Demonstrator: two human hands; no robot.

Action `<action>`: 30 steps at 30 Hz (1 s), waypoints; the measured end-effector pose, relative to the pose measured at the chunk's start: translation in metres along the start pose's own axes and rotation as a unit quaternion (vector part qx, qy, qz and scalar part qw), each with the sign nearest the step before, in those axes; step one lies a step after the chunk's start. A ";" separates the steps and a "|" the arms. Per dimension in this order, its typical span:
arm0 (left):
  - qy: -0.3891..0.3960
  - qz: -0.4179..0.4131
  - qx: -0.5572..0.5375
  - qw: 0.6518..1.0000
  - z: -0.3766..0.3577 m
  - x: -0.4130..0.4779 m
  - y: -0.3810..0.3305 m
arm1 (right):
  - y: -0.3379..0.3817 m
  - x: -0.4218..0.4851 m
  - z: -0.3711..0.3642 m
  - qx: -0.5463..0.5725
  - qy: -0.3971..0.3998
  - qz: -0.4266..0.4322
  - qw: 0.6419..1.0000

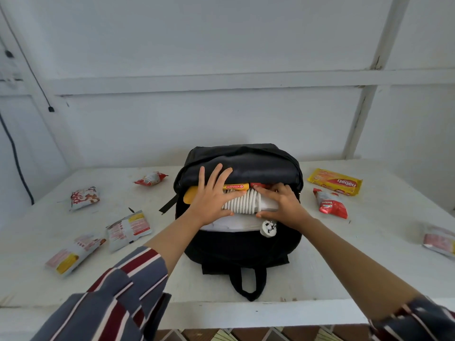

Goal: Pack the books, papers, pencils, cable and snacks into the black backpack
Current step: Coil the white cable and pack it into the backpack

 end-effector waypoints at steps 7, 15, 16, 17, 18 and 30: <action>0.015 0.035 0.009 0.999 -0.007 0.003 0.001 | -0.002 0.004 -0.001 -0.061 -0.005 0.008 0.998; -0.001 0.046 -0.012 0.999 -0.002 0.001 0.001 | -0.005 -0.009 0.013 0.107 -0.016 0.006 0.994; -0.002 0.049 -0.017 0.999 -0.002 0.001 0.002 | -0.006 -0.011 0.018 0.113 -0.036 0.006 0.993; -0.006 0.051 -0.024 0.998 -0.002 0.001 0.002 | -0.006 -0.013 0.022 0.110 -0.054 0.005 0.992; -0.011 0.054 -0.031 0.998 -0.001 0.002 0.003 | -0.006 -0.014 0.025 0.098 -0.070 0.004 0.993; -0.050 0.032 -0.018 0.998 0.012 0.010 -0.015 | 0.033 -0.023 0.025 -0.232 0.072 -0.031 0.969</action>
Point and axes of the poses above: each hand's wrist, its own x-axis towards the middle knuckle, its own z-axis out of the back of the hand, y = z × x, the point moved 10 cm from there along x, towards the middle knuckle, and after that the axes turned 4 degrees about -y, right-handed, at the moved point
